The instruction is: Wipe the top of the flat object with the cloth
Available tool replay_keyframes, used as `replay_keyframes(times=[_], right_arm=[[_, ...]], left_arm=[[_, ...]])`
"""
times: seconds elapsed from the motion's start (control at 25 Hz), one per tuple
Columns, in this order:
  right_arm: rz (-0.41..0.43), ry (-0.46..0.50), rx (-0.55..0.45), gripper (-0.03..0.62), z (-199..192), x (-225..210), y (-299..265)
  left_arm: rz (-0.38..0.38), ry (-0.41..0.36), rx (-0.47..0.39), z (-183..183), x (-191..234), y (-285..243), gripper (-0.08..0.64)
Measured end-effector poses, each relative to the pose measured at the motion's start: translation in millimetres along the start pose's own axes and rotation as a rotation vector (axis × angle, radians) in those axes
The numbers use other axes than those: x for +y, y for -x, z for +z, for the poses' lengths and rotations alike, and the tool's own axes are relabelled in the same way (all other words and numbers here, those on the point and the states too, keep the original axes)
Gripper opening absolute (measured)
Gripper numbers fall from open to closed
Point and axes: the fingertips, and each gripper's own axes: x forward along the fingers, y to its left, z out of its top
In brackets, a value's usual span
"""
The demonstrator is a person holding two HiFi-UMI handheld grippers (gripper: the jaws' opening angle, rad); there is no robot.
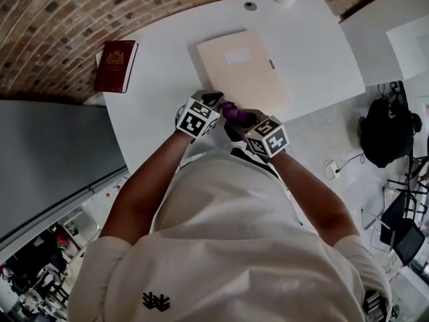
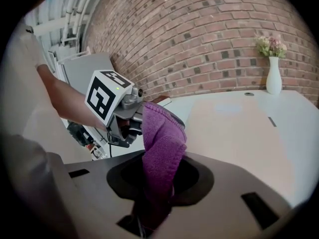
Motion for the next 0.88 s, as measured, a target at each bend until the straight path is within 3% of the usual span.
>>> replay_keyframes(times=[0.32, 0.56, 0.88], right_arm=[[-0.005, -0.026, 0.017, 0.126, -12, -46, 14], [-0.117, -0.079, 0.002, 0.126, -23, -107, 51], [-0.265, -0.130, 0.002, 0.126, -31, -174, 93]], left_arm=[[0.009, -0.038, 0.044, -8, 0, -22, 0.025], [0.007, -0.096, 0.070, -8, -3, -23, 0.025], [0.014, -0.086, 0.065, -9, -4, -25, 0.025]])
